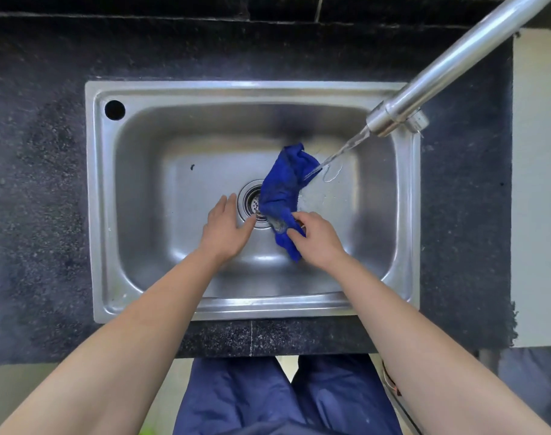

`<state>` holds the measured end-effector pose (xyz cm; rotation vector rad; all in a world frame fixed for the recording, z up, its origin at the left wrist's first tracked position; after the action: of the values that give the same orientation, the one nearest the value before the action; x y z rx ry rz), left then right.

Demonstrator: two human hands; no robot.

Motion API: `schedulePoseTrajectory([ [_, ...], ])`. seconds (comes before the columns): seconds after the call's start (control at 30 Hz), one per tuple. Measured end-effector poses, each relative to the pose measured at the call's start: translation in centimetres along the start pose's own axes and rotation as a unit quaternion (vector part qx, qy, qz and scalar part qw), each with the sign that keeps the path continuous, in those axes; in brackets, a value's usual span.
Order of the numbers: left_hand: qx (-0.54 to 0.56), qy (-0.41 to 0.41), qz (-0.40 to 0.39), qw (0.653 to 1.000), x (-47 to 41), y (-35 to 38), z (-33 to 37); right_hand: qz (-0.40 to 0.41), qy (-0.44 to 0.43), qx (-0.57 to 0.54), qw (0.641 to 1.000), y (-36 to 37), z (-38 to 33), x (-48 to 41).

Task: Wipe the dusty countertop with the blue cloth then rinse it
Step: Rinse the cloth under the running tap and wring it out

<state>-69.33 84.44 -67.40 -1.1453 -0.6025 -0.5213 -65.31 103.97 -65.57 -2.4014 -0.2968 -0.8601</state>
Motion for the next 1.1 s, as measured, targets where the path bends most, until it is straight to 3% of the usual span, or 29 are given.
schedulePoseTrajectory([
  [0.13, 0.029, 0.021, 0.024, 0.999, -2.5, -0.2, 2.3, 0.084, 0.03, -0.057, 0.994, -3.7, 1.7, 0.9],
  [0.23, 0.025, 0.059, 0.058, 0.996, -3.8, -0.4, 4.8, 0.146, 0.067, 0.006, 0.987, -5.9, 4.0, 0.6],
  [0.3, -0.005, 0.095, 0.079, 0.992, -4.6, -0.2, 6.4, 0.149, 0.077, 0.067, 0.984, -6.2, 5.1, 0.0],
  [0.43, -0.08, 0.19, 0.056, 0.977, -5.4, 1.7, 8.8, 0.116, 0.009, 0.094, 0.989, -4.5, 4.3, -1.2],
  [0.6, -0.128, 0.129, 0.083, 0.98, -5.2, 1.5, 7.7, 0.033, 0.058, 0.116, 0.991, -2.8, 5.6, -2.6],
  [0.7, -0.087, 0.076, 0.083, 0.99, -4.4, 1.4, 5.2, 0.148, 0.053, 0.002, 0.988, -5.0, 4.9, -2.6],
  [0.77, -0.039, 0.065, 0.103, 0.992, -3.6, 0.9, 4.1, 0.254, 0.062, -0.137, 0.956, -7.5, 4.1, -1.9],
  [0.87, 0.08, 0.093, 0.166, 0.978, -2.1, -1.2, 4.5, 0.346, 0.031, -0.275, 0.896, -10.3, 1.7, -0.8],
  [1.0, 0.253, 0.072, 0.232, 0.936, 1.3, -3.0, 6.1, 0.407, -0.072, -0.289, 0.864, -12.1, -0.8, 0.9],
  [1.1, 0.196, 0.026, 0.2, 0.96, 1.9, -0.8, 5.5, 0.365, -0.041, -0.201, 0.908, -10.8, 0.9, 0.2],
])
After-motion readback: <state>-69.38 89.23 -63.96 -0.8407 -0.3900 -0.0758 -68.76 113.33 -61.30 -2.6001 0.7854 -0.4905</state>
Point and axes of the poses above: each hand's wrist, its own x-axis away from the middle knuckle, its own y-axis out of the palm, z = x × y, the point moved 8 cm from there along -x, towards the middle knuckle, and after that the axes turned 10 degrees about -x, right-handed, at the moved point
